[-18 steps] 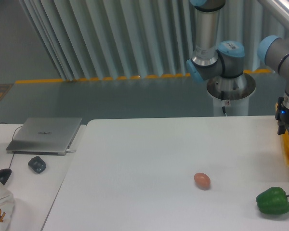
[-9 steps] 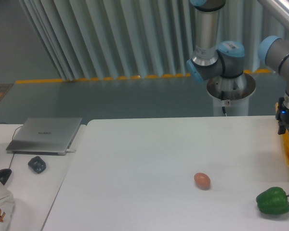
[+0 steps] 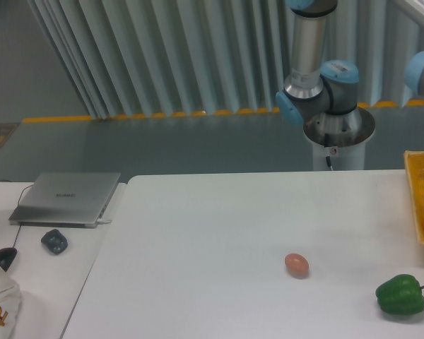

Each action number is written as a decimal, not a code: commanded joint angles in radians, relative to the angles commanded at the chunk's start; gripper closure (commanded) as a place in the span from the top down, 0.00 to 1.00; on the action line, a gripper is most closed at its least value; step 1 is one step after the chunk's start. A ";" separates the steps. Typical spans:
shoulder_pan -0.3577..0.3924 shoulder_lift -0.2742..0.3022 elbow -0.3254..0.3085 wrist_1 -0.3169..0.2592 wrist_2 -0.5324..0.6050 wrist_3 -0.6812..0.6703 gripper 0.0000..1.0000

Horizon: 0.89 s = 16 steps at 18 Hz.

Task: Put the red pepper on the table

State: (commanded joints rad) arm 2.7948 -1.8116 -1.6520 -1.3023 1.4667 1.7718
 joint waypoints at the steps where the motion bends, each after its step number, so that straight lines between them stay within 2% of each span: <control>1: 0.011 0.000 -0.002 0.000 -0.008 0.001 1.00; 16: -0.006 -0.043 0.003 -0.028 0.003 -0.029 1.00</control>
State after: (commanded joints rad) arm 2.7888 -1.8546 -1.6490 -1.3300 1.4696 1.7426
